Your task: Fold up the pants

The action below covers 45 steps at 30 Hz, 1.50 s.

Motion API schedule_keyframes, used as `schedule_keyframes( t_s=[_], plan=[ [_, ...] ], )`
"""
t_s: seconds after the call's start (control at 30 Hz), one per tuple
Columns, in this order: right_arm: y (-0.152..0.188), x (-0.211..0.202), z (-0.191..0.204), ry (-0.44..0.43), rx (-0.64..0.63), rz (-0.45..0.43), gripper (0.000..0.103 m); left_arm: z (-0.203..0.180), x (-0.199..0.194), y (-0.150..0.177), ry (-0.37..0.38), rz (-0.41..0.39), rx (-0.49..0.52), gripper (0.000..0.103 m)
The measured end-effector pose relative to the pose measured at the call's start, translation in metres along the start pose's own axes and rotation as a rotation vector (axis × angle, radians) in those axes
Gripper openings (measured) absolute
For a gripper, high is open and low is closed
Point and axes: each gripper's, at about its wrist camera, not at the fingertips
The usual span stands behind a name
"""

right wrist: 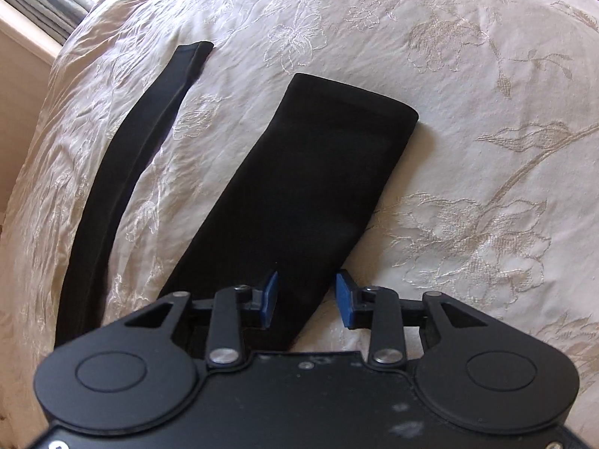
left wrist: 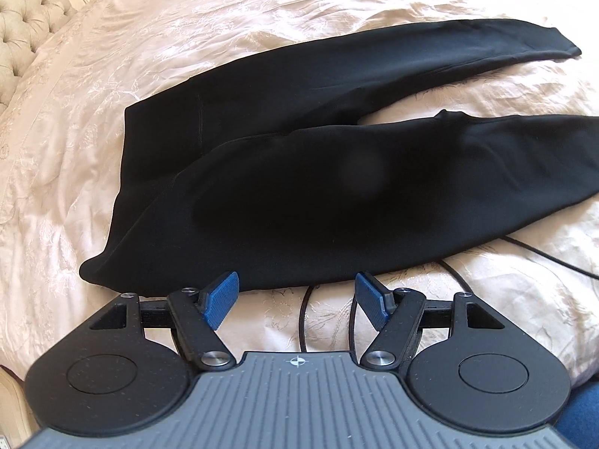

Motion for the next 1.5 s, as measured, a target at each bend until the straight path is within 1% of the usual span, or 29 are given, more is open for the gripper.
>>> schedule_keyframes(
  t_s=[0.03, 0.13, 0.23, 0.33, 0.4, 0.47, 0.53, 0.6, 0.63, 0.7, 0.73, 0.77, 0.87, 0.9, 0.93, 0.97, 1.07, 1.13, 1.23, 1.33, 1.5],
  plan=[
    [-0.002, -0.003, 0.006, -0.007, -0.004, -0.011, 0.004, 0.000, 0.000, 0.002, 0.006, -0.002, 0.012, 0.068],
    [-0.009, -0.021, 0.018, -0.044, -0.023, -0.063, 0.004, -0.004, 0.003, 0.007, 0.016, -0.012, 0.056, 0.068],
    [-0.018, -0.037, 0.028, -0.043, -0.055, -0.105, 0.004, -0.010, 0.006, 0.012, 0.020, -0.020, 0.109, 0.068],
    [-0.024, -0.043, 0.031, -0.033, -0.059, -0.099, 0.004, -0.018, 0.013, 0.020, 0.038, -0.019, 0.191, 0.068],
    [-0.025, -0.044, 0.031, -0.024, -0.069, -0.097, 0.004, -0.023, 0.019, 0.026, 0.021, -0.016, 0.256, 0.068],
    [-0.026, -0.044, 0.032, -0.022, -0.080, -0.096, 0.004, -0.026, 0.023, 0.030, 0.014, -0.031, 0.298, 0.068],
    [-0.025, -0.045, 0.033, -0.021, -0.083, -0.090, 0.004, -0.032, 0.027, 0.032, 0.024, -0.039, 0.333, 0.068],
    [-0.026, -0.044, 0.034, -0.019, -0.090, -0.085, 0.004, -0.040, 0.030, 0.033, 0.053, -0.053, 0.370, 0.068],
    [-0.026, -0.043, 0.035, -0.020, -0.095, -0.084, 0.004, -0.044, 0.032, 0.034, 0.068, -0.059, 0.397, 0.066],
    [-0.029, -0.040, 0.038, -0.021, -0.107, -0.083, 0.004, -0.055, 0.035, 0.036, 0.065, -0.074, 0.449, 0.062],
    [-0.029, -0.041, 0.039, -0.022, -0.113, -0.083, 0.004, -0.058, 0.037, 0.037, 0.062, -0.083, 0.468, 0.054],
    [-0.029, -0.041, 0.041, -0.024, -0.121, -0.082, 0.004, -0.061, 0.038, 0.037, 0.063, -0.091, 0.476, 0.049],
    [-0.030, -0.041, 0.044, -0.026, -0.145, -0.081, 0.004, -0.065, 0.041, 0.034, 0.109, -0.086, 0.453, 0.020],
    [-0.030, -0.041, 0.045, -0.027, -0.150, -0.081, 0.004, -0.064, 0.042, 0.033, 0.123, -0.083, 0.445, 0.016],
    [-0.030, -0.041, 0.046, -0.027, -0.154, -0.080, 0.004, -0.063, 0.042, 0.031, 0.138, -0.082, 0.431, 0.008],
    [-0.030, -0.040, 0.047, -0.026, -0.157, -0.079, 0.004, -0.061, 0.041, 0.029, 0.144, -0.087, 0.416, 0.006],
    [-0.032, -0.040, 0.050, -0.029, -0.167, -0.079, 0.004, -0.046, 0.033, 0.013, 0.161, -0.090, 0.320, 0.005],
    [-0.034, -0.040, 0.054, -0.031, -0.176, -0.081, 0.004, -0.030, 0.028, -0.004, 0.174, -0.093, 0.238, 0.005],
    [-0.042, -0.036, 0.061, -0.042, -0.179, -0.086, 0.004, -0.011, 0.026, -0.029, 0.180, -0.093, 0.148, 0.005],
    [-0.051, -0.030, 0.072, -0.059, -0.178, -0.090, 0.005, -0.001, 0.029, -0.051, 0.167, -0.108, 0.109, 0.005],
    [-0.068, -0.014, 0.098, -0.088, -0.195, -0.101, 0.005, 0.003, 0.041, -0.088, 0.136, -0.117, 0.065, 0.005]
  ],
)
Point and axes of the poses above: each gripper's, at about its wrist camera, not at the fingertips, and x roughly the way its jaws point, z to its left, y to its underside, and after that the axes turned 14 degrees about -z, right-handed
